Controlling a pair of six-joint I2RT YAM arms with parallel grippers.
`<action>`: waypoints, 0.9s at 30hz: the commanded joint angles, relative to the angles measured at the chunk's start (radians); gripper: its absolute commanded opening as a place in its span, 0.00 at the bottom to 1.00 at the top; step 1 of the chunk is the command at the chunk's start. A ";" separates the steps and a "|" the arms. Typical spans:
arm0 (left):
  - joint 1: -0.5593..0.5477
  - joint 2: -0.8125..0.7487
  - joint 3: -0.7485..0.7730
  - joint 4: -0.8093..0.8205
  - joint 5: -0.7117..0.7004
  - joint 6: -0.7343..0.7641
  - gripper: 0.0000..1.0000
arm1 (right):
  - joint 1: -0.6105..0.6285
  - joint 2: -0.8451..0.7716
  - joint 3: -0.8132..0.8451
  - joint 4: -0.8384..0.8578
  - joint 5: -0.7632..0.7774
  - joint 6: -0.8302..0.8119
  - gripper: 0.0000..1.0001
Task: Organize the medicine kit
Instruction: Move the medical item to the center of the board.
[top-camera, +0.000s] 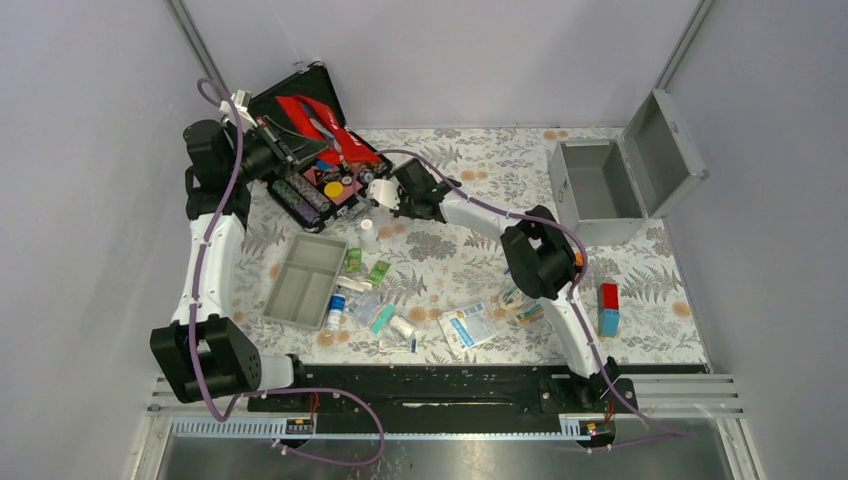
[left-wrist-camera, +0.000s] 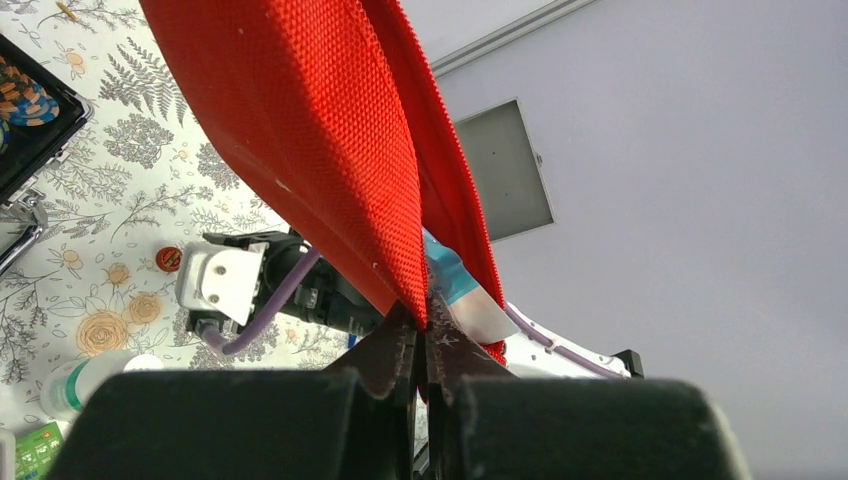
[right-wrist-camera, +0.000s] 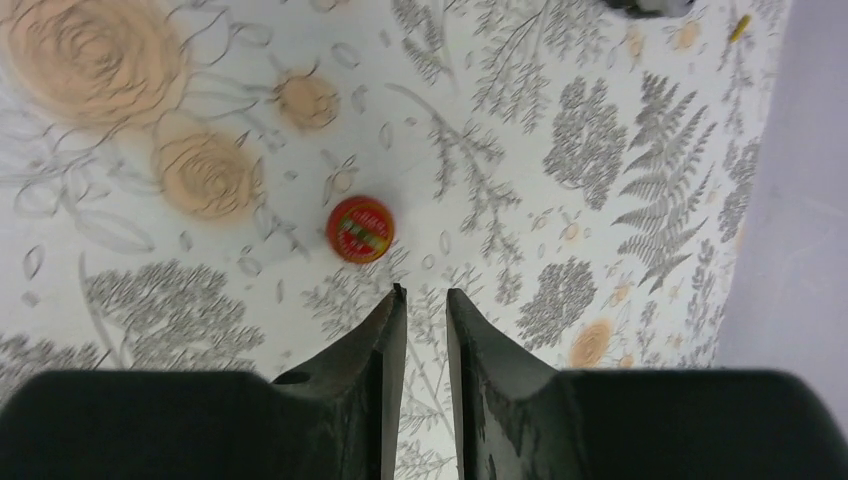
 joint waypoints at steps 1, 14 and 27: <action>0.008 -0.035 0.006 0.065 0.024 -0.002 0.00 | -0.006 0.059 0.104 0.045 0.065 0.014 0.28; 0.018 -0.044 0.010 0.081 0.029 -0.022 0.00 | 0.000 0.252 0.369 -0.089 0.070 -0.007 0.28; 0.018 -0.025 -0.020 0.122 0.028 -0.034 0.00 | 0.016 -0.068 -0.193 0.087 0.004 -0.011 0.27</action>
